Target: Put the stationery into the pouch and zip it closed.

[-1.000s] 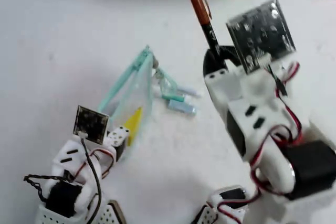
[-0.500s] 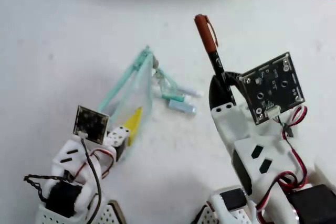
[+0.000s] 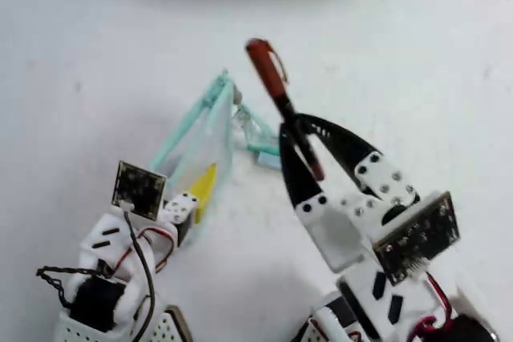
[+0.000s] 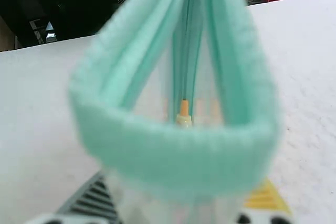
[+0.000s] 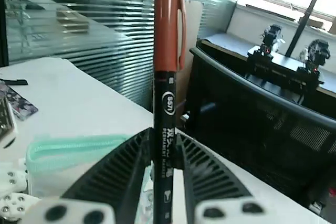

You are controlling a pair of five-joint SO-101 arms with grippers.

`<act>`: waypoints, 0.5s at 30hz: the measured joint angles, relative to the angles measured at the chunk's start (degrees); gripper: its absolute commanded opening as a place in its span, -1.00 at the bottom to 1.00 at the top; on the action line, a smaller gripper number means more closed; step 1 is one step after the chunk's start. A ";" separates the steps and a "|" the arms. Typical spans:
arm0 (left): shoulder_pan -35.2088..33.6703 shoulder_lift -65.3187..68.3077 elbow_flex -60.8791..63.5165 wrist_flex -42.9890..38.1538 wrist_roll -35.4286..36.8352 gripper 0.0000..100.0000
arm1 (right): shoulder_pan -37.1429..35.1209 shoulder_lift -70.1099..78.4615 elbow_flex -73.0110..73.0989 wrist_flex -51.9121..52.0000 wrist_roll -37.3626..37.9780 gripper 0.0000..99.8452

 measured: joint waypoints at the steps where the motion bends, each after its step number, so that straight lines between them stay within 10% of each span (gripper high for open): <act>1: 0.00 0.00 0.00 0.00 0.00 -0.59 | -0.97 0.26 0.09 -1.23 0.00 -0.97; 15: -0.09 0.00 -0.35 1.49 9.14 -0.59 | -14.24 1.05 4.48 -19.08 -4.66 -0.97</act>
